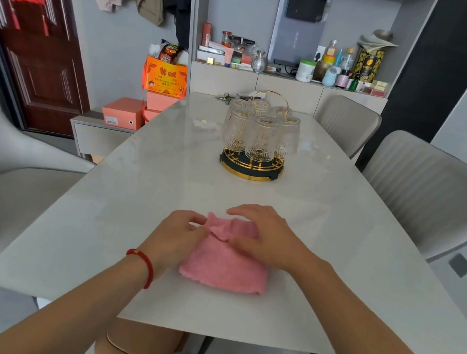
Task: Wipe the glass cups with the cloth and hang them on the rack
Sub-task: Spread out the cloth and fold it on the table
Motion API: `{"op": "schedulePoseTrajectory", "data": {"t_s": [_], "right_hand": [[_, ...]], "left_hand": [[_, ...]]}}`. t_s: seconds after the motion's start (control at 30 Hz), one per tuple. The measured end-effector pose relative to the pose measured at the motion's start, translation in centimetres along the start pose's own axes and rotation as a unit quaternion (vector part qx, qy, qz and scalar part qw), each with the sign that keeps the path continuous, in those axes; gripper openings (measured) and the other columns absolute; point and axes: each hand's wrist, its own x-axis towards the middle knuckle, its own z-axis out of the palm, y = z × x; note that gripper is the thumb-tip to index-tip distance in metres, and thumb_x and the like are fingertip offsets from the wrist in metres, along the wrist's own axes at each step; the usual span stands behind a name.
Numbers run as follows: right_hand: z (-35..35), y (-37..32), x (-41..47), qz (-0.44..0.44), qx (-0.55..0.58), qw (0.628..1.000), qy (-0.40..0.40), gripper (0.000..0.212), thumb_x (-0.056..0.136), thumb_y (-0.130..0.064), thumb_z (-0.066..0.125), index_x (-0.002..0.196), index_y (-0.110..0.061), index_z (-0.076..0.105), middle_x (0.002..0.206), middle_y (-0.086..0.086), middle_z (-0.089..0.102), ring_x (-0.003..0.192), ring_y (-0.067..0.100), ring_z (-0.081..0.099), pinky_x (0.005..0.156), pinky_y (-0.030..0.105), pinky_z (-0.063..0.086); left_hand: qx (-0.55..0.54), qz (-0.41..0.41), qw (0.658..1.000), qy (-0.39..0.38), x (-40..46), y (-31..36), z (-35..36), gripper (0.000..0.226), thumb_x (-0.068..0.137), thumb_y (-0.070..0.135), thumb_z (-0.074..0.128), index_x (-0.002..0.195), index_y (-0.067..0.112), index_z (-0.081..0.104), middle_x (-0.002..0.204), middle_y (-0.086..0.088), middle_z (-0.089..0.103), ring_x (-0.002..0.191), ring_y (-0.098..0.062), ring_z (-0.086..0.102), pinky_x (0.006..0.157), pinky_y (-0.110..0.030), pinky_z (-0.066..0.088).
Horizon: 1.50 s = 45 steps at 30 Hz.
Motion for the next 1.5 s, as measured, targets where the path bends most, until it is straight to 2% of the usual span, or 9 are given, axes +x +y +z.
{"op": "schedulePoseTrajectory", "data": {"t_s": [0.17, 0.4, 0.63, 0.8, 0.9, 1.07, 1.23, 1.4, 1.5], "right_hand": [[-0.6, -1.9, 3.9, -0.022, -0.013, 0.999, 0.035, 0.012, 0.092, -0.033, 0.064, 0.091, -0.031, 0.075, 0.088, -0.017, 0.072, 0.090, 0.011, 0.065, 0.093, 0.049, 0.050], [-1.8, -0.8, 3.4, 0.048, 0.016, 0.995, -0.090, 0.038, 0.091, -0.027, 0.067, 0.129, -0.026, 0.062, 0.123, -0.004, 0.066, 0.103, 0.013, 0.062, 0.092, 0.031, 0.052], [-2.3, 0.5, 0.4, 0.281, -0.067, 0.956, -0.057, 0.048, 0.085, -0.063, 0.057, 0.093, -0.016, 0.061, 0.095, 0.004, 0.068, 0.073, 0.023, 0.067, 0.072, 0.034, 0.056], [-2.3, 0.0, 0.0, 0.280, 0.140, 0.950, -0.004, 0.021, 0.088, -0.029, 0.069, 0.095, -0.009, 0.068, 0.082, 0.012, 0.076, 0.067, 0.028, 0.076, 0.077, 0.042, 0.064], [-2.0, 0.5, 0.6, 0.288, 0.205, 0.935, 0.016, 0.032, 0.084, -0.021, 0.073, 0.110, -0.016, 0.054, 0.096, 0.013, 0.071, 0.077, 0.029, 0.074, 0.078, 0.043, 0.063], [-1.9, 0.3, 0.7, 0.290, 0.388, 0.875, 0.001, 0.036, 0.090, -0.006, 0.070, 0.119, -0.014, 0.051, 0.080, 0.013, 0.066, 0.056, 0.018, 0.058, 0.050, 0.028, 0.055], [-2.6, -0.3, 1.6, 0.258, 0.465, 0.847, -0.002, 0.023, 0.089, -0.007, 0.074, 0.108, 0.003, 0.068, 0.081, 0.014, 0.069, 0.057, 0.015, 0.062, 0.050, 0.021, 0.053], [-1.7, -3.0, 4.1, 0.231, 0.475, 0.849, -0.002, 0.030, 0.089, -0.017, 0.076, 0.103, 0.009, 0.071, 0.083, 0.018, 0.069, 0.059, 0.019, 0.068, 0.057, 0.025, 0.057], [-0.6, -3.6, 5.5, 0.192, 0.335, 0.922, -0.009, 0.023, 0.091, -0.024, 0.072, 0.104, -0.005, 0.074, 0.090, 0.010, 0.070, 0.068, 0.021, 0.065, 0.057, 0.030, 0.055]], "left_hand": [[0.080, 0.012, 0.996, 0.030, 0.7, 0.0, 0.3, 0.029, 0.101, 0.030, 0.056, 0.121, 0.017, 0.072, 0.118, -0.004, 0.073, 0.109, -0.020, 0.067, 0.099, -0.040, 0.055], [0.372, 0.035, 0.928, -0.014, 1.6, 1.5, 0.6, 0.063, 0.091, 0.047, 0.066, 0.147, 0.025, 0.045, 0.127, -0.006, 0.065, 0.111, -0.026, 0.064, 0.091, -0.037, 0.054], [0.267, 0.023, 0.961, 0.063, 4.4, 0.5, 0.2, 0.035, 0.102, 0.041, 0.053, 0.127, 0.019, 0.063, 0.111, -0.007, 0.071, 0.099, -0.027, 0.068, 0.090, -0.041, 0.057], [0.340, 0.195, 0.913, 0.118, 0.1, 0.0, 1.8, 0.030, 0.099, 0.031, 0.049, 0.124, 0.020, 0.064, 0.112, -0.002, 0.063, 0.107, -0.024, 0.058, 0.089, -0.041, 0.051], [0.350, 0.254, 0.901, 0.037, -4.2, 0.1, 4.5, 0.051, 0.086, 0.062, 0.042, 0.113, 0.027, 0.066, 0.109, 0.006, 0.060, 0.103, -0.018, 0.052, 0.092, -0.041, 0.044], [0.455, 0.287, 0.836, 0.108, -6.0, 0.0, 7.9, 0.035, 0.072, 0.047, 0.065, 0.086, 0.015, 0.061, 0.080, -0.002, 0.056, 0.073, -0.025, 0.051, 0.063, -0.039, 0.043], [0.232, 0.198, 0.943, 0.134, -6.5, 0.3, 5.1, 0.023, 0.083, 0.033, 0.049, 0.066, 0.020, 0.054, 0.055, 0.002, 0.050, 0.055, -0.019, 0.047, 0.055, -0.034, 0.039], [-0.040, 0.026, 0.992, 0.115, -6.9, -0.2, 0.3, 0.019, 0.092, 0.010, 0.062, 0.090, 0.018, 0.079, 0.067, -0.003, 0.077, 0.062, -0.019, 0.074, 0.066, -0.035, 0.062], [-0.015, -0.035, 0.995, 0.087, -6.5, -1.4, -1.2, 0.013, 0.096, 0.020, 0.064, 0.107, 0.022, 0.071, 0.064, -0.005, 0.076, 0.053, -0.015, 0.071, 0.056, -0.025, 0.056]]}}
